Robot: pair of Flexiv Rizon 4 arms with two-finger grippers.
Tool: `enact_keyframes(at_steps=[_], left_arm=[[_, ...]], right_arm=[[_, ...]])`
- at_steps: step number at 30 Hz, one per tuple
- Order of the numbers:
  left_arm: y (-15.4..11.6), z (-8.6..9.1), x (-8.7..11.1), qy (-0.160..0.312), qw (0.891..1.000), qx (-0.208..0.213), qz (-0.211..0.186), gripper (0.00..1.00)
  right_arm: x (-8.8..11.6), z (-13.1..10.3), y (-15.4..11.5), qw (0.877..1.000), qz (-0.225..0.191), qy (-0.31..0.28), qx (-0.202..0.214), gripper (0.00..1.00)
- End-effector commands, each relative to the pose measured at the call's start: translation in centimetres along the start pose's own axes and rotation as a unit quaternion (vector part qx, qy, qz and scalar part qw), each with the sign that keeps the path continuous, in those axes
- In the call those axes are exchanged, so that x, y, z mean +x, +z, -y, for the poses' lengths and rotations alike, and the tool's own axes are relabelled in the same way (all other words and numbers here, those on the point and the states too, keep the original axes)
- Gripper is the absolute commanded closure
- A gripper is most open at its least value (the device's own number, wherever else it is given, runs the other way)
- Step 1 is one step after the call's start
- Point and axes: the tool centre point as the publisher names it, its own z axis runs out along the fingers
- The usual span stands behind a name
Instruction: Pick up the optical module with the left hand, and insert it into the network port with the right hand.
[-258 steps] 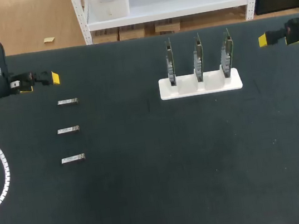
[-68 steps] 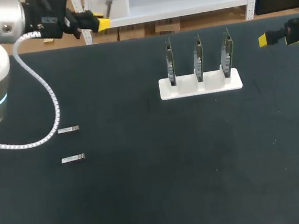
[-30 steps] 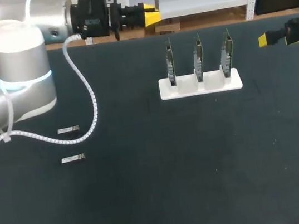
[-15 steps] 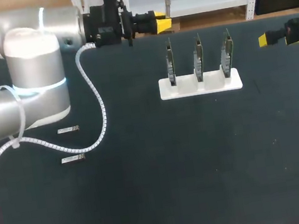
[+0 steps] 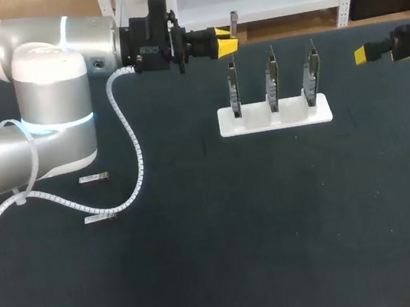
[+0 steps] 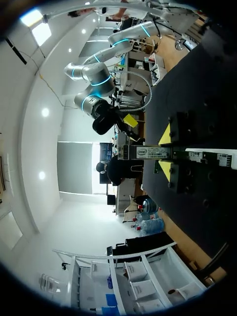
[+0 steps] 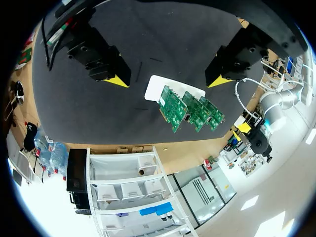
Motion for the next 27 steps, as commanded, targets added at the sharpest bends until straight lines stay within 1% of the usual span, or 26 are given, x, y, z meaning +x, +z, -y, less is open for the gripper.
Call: enact_keyframes(at_steps=[1, 6, 14, 21, 27], left_arm=[[0.3, -0.8, 0.3, -0.009, 1.0, 0.001, 0.003, 1.0], [0.1, -0.8, 0.6, -0.007, 1.0, 0.001, 0.002, 1.0], [-0.4, -1.0, 1.5, -0.016, 1.0, -0.008, -0.005, 1.0], [-0.3, -0.6, 1.6, -0.019, 1.0, -0.009, -0.003, 1.0], [-0.2, -0.8, 1.7, -0.026, 0.999, -0.02, 0.002, 1.0]], right_arm=[[0.0, -0.1, 0.0, 1.0, 0.001, 0.0, 0.002, 0.0], [0.0, -0.1, 0.0, 1.0, 0.001, 0.0, 0.002, 0.0], [0.0, -0.1, 0.0, 1.0, 0.001, 0.0, 0.002, 0.0], [0.0, -0.1, 0.0, 1.0, 0.001, 0.0, 0.002, 0.0], [0.0, -0.1, 0.0, 1.0, 0.001, 0.0, 0.002, 0.0]])
